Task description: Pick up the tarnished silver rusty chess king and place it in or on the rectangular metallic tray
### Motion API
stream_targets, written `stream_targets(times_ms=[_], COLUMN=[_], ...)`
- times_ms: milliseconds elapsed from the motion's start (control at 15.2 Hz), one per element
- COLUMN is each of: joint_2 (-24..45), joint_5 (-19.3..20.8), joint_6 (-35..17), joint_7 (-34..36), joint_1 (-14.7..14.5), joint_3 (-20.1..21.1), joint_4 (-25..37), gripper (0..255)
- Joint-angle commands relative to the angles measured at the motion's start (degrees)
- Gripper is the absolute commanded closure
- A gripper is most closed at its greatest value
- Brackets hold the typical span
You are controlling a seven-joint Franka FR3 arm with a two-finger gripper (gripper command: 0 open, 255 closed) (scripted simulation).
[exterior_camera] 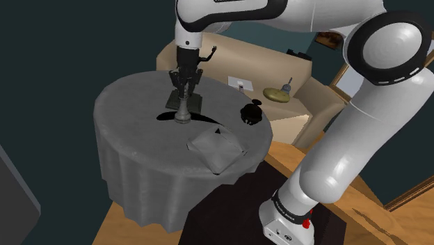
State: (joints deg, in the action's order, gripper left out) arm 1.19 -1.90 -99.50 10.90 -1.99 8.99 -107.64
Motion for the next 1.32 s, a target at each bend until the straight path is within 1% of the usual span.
stream_targets(times_ms=[0,66,528,1056,1122,1254], joint_2=[-0.06,-0.11,-15.56,-32.48,-33.08,-33.17], joint_5=[0.02,0.02,-1.14,-0.21,-0.13,-0.16], joint_6=[1.78,2.33,4.09,10.01,10.30,8.77], joint_7=[-0.05,-0.04,-4.31,-9.15,-9.32,-9.34], joint_1=[0.06,0.06,1.62,2.97,3.01,3.00], joint_3=[-0.05,-0.06,-2.26,-5.89,-6.04,-6.02], joint_4=[1.71,2.20,-11.50,-22.64,-22.96,-24.57], gripper=[255,255,255,255,255,255])
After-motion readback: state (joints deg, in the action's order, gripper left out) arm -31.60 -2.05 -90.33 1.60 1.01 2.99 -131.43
